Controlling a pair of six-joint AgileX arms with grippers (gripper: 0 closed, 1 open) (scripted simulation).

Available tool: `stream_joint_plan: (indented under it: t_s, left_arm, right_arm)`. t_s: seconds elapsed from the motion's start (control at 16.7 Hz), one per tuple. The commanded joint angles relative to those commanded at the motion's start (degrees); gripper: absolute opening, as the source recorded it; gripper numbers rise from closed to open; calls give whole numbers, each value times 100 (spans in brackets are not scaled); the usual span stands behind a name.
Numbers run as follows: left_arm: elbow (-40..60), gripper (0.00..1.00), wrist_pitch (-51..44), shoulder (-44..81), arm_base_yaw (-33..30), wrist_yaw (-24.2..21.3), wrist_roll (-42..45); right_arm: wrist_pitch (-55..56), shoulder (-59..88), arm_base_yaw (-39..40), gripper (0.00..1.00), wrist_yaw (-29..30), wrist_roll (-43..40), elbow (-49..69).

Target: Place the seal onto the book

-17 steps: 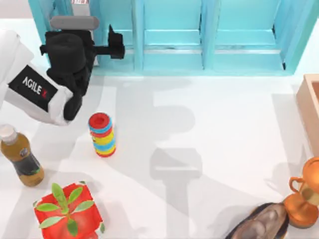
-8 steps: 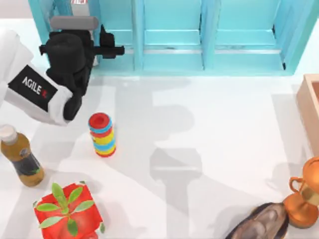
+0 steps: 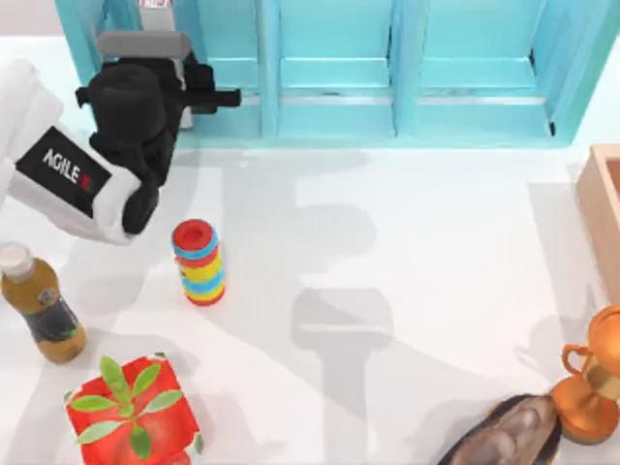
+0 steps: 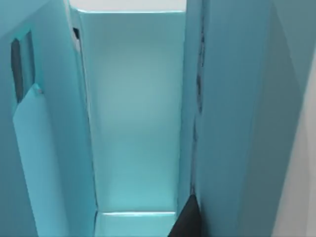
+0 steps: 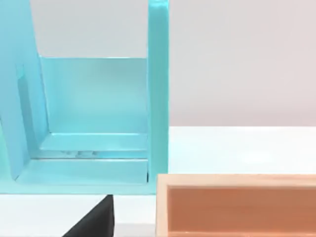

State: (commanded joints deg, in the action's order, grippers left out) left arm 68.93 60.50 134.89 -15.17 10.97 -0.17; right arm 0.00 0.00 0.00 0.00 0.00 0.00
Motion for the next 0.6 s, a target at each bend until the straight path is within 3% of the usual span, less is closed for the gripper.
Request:
stream_joint_plan:
  t_s: [0.6]
  left_arm:
    - [-111, 0, -147, -204, -75, 32, 28]
  right_arm:
    - [0, 0, 0, 100, 0, 0, 0]
